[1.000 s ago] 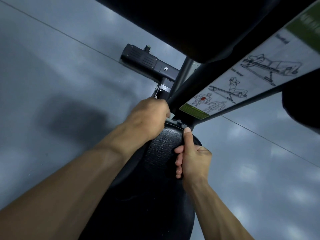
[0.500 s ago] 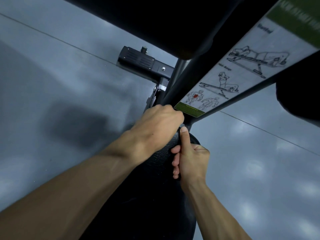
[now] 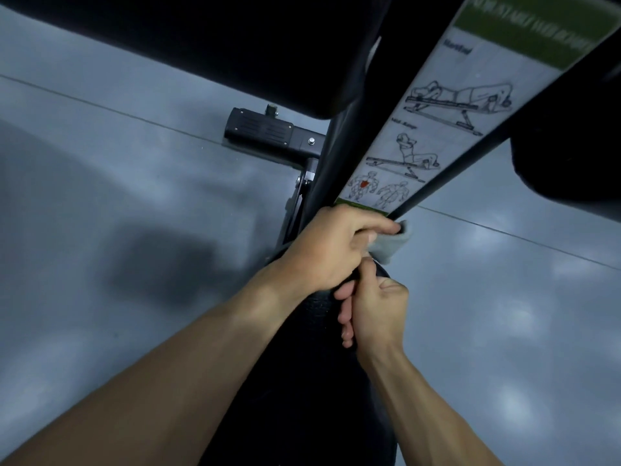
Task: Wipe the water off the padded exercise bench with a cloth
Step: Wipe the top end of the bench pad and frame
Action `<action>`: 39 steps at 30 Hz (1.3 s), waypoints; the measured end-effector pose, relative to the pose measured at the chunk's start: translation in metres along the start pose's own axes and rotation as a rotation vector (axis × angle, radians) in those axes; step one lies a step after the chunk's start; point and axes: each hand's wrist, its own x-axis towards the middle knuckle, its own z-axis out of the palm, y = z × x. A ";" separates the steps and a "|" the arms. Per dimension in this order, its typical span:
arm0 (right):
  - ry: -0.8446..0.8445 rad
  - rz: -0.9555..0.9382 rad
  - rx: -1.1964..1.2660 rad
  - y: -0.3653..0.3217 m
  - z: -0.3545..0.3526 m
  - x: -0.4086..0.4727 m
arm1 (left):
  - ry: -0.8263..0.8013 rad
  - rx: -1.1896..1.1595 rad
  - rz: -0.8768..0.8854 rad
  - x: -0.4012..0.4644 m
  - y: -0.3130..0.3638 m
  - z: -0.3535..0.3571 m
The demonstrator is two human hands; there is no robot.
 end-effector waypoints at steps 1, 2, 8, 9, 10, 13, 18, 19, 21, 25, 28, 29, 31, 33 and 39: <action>0.000 0.002 0.007 0.000 0.000 0.000 | 0.032 -0.036 0.007 -0.004 0.003 -0.004; -0.001 0.005 0.018 0.000 0.000 0.001 | 0.074 -0.066 0.017 -0.010 0.006 -0.010; -0.023 -0.021 0.078 0.003 -0.001 0.001 | 0.290 -0.033 -0.044 -0.057 -0.001 -0.049; -0.025 -0.028 0.092 0.004 -0.002 0.000 | 0.334 -0.054 -0.073 -0.064 -0.001 -0.050; -0.027 -0.033 0.107 0.005 -0.002 -0.001 | 0.379 -0.110 -0.111 -0.072 0.000 -0.048; -0.050 -0.031 0.136 0.002 -0.005 -0.008 | 0.486 -0.348 -0.276 -0.092 0.008 -0.031; -0.226 -0.018 0.253 0.001 -0.016 -0.027 | 0.510 -0.718 -0.469 -0.111 0.029 0.004; -0.278 -0.014 0.296 0.004 -0.020 -0.033 | 0.486 -0.786 -0.469 -0.113 0.036 0.010; -0.352 -0.001 0.395 0.014 -0.032 -0.046 | 0.397 -0.820 -0.432 -0.118 0.047 0.022; -0.201 -0.036 0.534 0.034 -0.066 -0.058 | 0.298 -0.220 -0.217 -0.118 0.039 0.034; -0.058 -0.116 0.369 0.036 -0.095 -0.050 | 0.441 0.194 -0.190 -0.098 0.009 0.029; -0.031 -0.151 0.277 0.034 -0.104 -0.044 | 0.422 0.278 -0.285 -0.092 0.000 0.028; -0.028 -0.237 0.091 0.028 -0.118 -0.030 | 0.389 0.391 -0.380 -0.085 -0.015 0.035; -0.037 -0.349 -0.112 0.019 -0.121 -0.013 | 0.455 0.494 -0.306 -0.085 -0.026 0.045; -0.061 -0.889 -0.690 -0.032 -0.093 0.017 | 0.538 0.592 -0.287 -0.082 -0.033 0.050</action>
